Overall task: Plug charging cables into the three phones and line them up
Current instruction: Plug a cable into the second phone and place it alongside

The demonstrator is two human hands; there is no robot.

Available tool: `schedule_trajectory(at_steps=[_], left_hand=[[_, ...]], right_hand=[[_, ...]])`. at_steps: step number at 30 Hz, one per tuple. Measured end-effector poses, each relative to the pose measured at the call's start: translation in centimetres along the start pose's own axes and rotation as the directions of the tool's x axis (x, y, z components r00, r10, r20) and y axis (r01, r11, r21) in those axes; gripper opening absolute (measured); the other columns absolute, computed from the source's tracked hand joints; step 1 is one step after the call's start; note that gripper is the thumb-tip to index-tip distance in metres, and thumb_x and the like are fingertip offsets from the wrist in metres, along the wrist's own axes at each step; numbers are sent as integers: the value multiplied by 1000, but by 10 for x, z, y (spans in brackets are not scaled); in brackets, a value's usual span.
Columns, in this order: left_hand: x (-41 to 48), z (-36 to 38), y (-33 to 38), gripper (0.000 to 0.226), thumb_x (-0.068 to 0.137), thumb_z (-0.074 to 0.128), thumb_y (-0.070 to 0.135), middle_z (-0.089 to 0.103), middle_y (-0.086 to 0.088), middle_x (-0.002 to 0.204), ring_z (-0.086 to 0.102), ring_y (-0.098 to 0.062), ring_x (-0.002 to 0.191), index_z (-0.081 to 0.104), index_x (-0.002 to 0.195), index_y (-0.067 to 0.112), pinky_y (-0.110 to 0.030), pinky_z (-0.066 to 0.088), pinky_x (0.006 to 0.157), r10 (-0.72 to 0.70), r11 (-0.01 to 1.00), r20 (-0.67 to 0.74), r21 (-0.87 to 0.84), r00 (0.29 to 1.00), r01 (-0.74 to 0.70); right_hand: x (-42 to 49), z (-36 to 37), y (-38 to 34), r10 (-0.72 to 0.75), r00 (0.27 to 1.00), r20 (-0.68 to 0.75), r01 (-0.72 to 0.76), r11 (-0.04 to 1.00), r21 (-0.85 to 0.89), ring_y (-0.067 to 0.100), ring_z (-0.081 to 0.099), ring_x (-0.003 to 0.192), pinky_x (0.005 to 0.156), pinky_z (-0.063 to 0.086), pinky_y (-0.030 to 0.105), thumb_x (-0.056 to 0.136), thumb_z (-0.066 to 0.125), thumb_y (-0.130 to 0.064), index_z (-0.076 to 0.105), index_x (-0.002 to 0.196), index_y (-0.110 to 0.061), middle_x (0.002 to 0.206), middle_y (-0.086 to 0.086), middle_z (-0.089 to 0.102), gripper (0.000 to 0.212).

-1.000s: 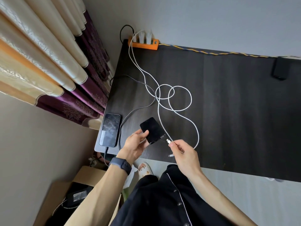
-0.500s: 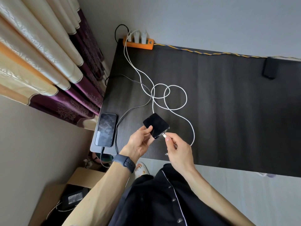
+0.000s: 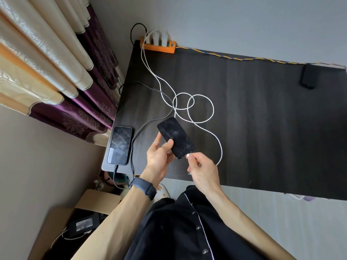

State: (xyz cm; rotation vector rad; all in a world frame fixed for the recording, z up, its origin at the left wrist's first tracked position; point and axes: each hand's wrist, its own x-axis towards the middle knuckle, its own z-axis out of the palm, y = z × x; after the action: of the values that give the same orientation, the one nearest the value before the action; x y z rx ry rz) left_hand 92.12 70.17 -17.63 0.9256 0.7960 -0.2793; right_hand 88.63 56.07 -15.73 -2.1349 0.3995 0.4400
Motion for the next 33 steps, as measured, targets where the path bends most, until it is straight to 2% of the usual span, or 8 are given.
schedule_trajectory(at_steps=[5, 7, 11, 14, 16, 19, 24, 33], left_hand=[[-5, -2, -1, 60, 97, 56, 1, 69, 7, 60, 71, -10, 61, 36, 150, 21, -40, 59, 84, 47, 997, -37, 60, 998, -45], [-4, -7, -2, 59, 96, 57, 1, 61, 9, 54, 66, -8, 58, 41, 148, 22, -44, 59, 86, 47, 993, -39, 109, 998, -42], [6, -21, 5, 56, 93, 59, -2, 45, -2, 62, 56, -10, 69, 50, 135, 34, -38, 60, 83, 60, 960, -39, 276, 997, -48], [28, -36, 9, 59, 88, 61, 6, 58, -9, 80, 64, -23, 85, 52, 141, 32, -46, 55, 93, 52, 899, -57, 438, 997, -22], [42, -46, 11, 60, 84, 62, 10, 71, -3, 82, 71, -24, 96, 55, 138, 36, -50, 55, 94, 30, 854, -66, 521, 997, 9], [48, -55, 18, 58, 90, 56, 3, 68, 8, 62, 69, -20, 87, 51, 141, 30, -43, 53, 97, 29, 789, -55, 615, 998, 11], [72, -86, 10, 61, 88, 51, 14, 73, -10, 113, 68, -24, 101, 46, 142, 43, -41, 53, 96, 58, 615, -195, 779, 979, 119], [87, -102, -7, 58, 94, 53, 16, 64, -14, 124, 60, -31, 112, 38, 150, 26, -37, 46, 99, 232, 458, -216, 885, 948, 89]], right_hand=[[-4, 8, 0, 34, 999, 0, -34, 999, -28, 20, 63, 73, 75, 52, 39, 97, 51, -30, 62, 81, -15, 66, -2, 69, 25], [-6, 13, 3, 35, 999, 34, -34, 999, -42, 15, 64, 71, 74, 52, 37, 97, 51, -31, 62, 77, -16, 66, -2, 70, 27], [2, 19, 19, 30, 979, 202, 1, 989, -150, 5, 66, 76, 74, 50, 28, 91, 55, -40, 69, 76, -25, 71, -12, 74, 26], [18, 19, 42, 69, 973, 222, -19, 975, -222, 11, 64, 99, 81, 50, 29, 89, 58, -32, 71, 92, -32, 96, -13, 72, 14], [28, 23, 54, 116, 979, 166, -52, 936, -348, 18, 61, 110, 89, 50, 35, 89, 57, -41, 65, 112, -28, 112, -7, 64, 27], [42, 36, 58, 127, 979, 159, -27, 856, -517, 26, 58, 118, 91, 49, 39, 90, 55, -55, 52, 127, -22, 125, 1, 56, 51], [60, 66, 48, 109, 964, 243, 68, 782, -620, 34, 61, 115, 91, 49, 43, 93, 53, -55, 50, 121, -17, 123, 5, 61, 47], [69, 100, 56, 54, 964, 262, 137, 741, -657, 39, 67, 105, 81, 54, 46, 100, 48, -29, 43, 115, -9, 115, 17, 69, 25]])
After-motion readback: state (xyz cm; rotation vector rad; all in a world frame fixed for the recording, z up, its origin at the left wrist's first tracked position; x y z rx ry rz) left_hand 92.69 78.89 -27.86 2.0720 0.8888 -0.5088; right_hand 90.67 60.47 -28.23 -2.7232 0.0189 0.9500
